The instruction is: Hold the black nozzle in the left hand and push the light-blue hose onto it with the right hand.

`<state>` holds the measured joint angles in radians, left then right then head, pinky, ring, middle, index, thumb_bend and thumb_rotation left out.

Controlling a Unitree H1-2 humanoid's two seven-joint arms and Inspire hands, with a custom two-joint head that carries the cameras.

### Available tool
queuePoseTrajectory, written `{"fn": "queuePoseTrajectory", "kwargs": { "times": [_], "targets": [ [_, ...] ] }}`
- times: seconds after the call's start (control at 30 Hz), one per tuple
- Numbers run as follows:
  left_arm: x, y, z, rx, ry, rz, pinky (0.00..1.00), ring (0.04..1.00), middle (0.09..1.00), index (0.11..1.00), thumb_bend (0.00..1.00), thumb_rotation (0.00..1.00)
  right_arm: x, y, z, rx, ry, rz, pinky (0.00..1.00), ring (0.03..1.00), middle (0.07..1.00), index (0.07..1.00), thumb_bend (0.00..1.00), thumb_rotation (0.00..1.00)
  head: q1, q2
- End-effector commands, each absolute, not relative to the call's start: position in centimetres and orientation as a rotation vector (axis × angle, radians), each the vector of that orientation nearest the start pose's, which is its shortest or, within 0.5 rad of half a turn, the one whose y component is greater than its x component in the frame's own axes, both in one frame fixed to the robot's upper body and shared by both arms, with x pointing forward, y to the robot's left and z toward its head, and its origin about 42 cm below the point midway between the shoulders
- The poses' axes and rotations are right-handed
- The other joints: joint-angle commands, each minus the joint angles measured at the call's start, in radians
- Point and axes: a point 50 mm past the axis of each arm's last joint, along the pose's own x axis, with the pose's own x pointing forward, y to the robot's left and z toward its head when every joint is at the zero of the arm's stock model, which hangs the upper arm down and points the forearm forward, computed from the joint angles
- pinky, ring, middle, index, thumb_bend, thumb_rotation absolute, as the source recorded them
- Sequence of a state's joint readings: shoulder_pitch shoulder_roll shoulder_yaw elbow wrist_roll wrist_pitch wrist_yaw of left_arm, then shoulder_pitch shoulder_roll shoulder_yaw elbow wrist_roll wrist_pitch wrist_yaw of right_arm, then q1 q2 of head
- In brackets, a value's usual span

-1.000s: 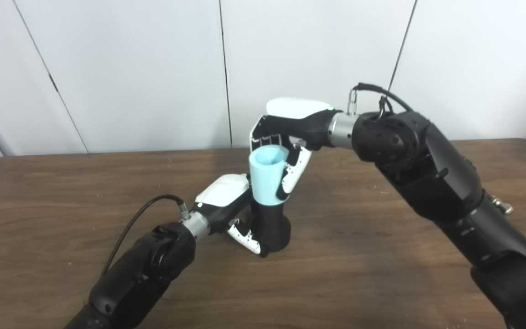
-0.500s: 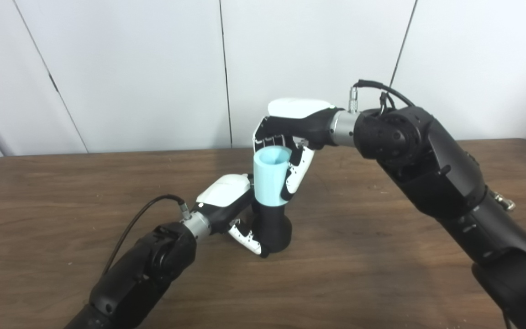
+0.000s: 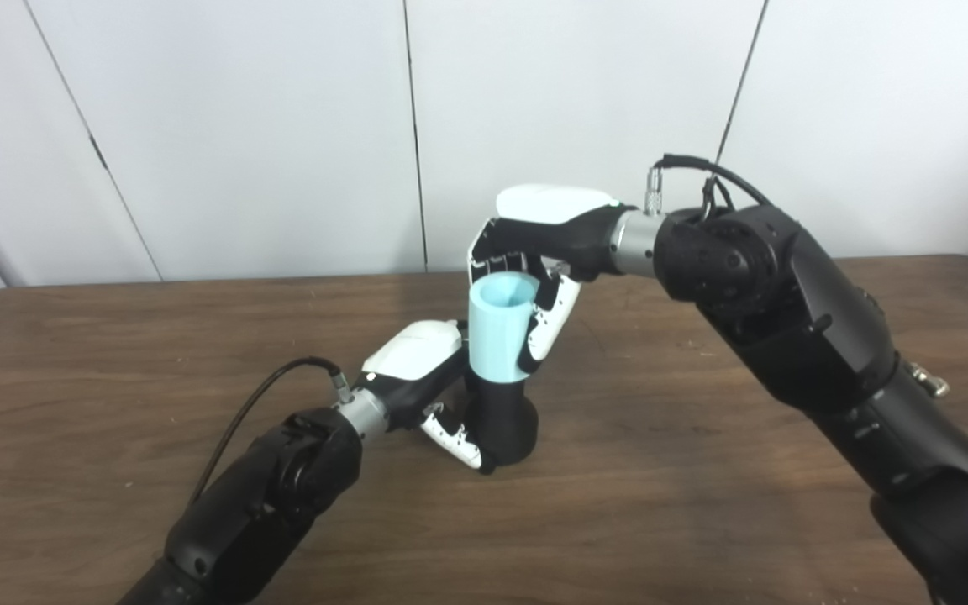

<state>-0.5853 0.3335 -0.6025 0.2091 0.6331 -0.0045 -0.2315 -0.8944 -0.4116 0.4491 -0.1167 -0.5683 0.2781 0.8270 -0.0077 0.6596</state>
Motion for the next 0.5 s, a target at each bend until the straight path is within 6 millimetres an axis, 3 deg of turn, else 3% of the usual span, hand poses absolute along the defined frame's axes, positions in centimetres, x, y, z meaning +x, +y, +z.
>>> {"fn": "queuePoseTrajectory", "kwargs": {
  "times": [0.0,0.47],
  "targets": [
    [39.8,14.9,14.1,1.319,-0.159,-0.806,1.00,0.669,0.507,0.467,0.52,0.00,42.6,-14.3,38.2,-1.369,-0.343,0.758,0.38,0.478,0.480,0.462,0.50,0.00,-0.001,0.000],
    [39.8,15.0,14.5,1.319,-0.157,-0.805,1.00,0.647,0.505,0.469,0.52,0.00,42.4,-14.3,34.7,-1.366,-0.307,0.793,0.39,0.460,0.485,0.472,0.50,0.00,-0.001,0.011]
  ]
}}
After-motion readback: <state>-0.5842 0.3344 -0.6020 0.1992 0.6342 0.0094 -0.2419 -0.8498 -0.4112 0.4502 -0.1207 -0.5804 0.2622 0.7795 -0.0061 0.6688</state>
